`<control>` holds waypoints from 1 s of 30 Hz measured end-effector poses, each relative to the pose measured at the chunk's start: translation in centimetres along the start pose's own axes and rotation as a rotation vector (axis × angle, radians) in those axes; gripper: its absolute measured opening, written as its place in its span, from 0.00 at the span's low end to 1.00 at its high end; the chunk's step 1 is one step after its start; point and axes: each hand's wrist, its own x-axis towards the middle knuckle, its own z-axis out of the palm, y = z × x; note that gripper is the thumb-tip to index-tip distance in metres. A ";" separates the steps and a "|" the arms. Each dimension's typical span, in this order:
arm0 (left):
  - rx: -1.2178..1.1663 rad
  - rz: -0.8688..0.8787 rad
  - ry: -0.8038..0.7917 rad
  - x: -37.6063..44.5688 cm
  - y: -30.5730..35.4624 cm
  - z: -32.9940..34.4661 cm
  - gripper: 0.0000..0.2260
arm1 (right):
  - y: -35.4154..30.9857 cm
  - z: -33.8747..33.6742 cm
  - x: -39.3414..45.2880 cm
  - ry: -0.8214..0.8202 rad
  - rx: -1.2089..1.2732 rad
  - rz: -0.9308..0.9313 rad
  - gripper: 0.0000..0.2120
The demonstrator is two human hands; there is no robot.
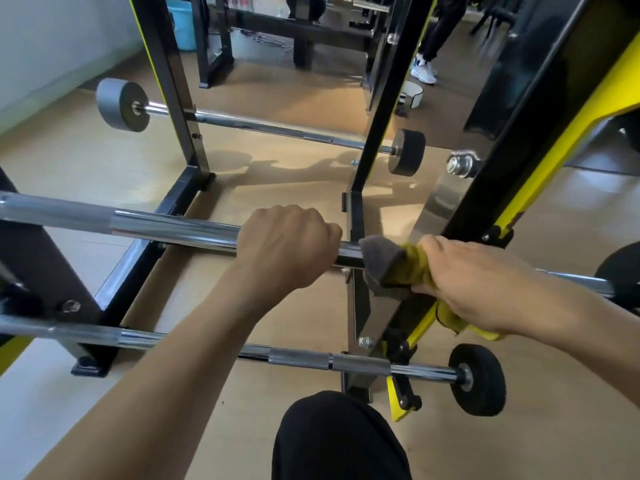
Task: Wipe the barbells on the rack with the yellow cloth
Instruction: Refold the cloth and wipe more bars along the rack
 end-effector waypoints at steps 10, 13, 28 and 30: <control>-0.122 -0.081 -0.006 0.2 -1.0 1.3 0.17 | -3.2 0.1 5.1 0.051 0.216 -0.080 0.12; -0.189 -0.107 -0.042 0.1 -0.8 0.4 0.17 | -5.2 0.1 6.8 0.095 0.264 -0.106 0.16; -0.300 -0.109 -0.171 -1.4 0.7 -0.6 0.15 | -4.9 3.3 -1.1 0.100 0.553 0.052 0.30; -0.701 -0.179 -0.208 -2.4 1.3 -2.3 0.21 | -5.5 0.2 -2.6 -0.078 0.967 0.117 0.23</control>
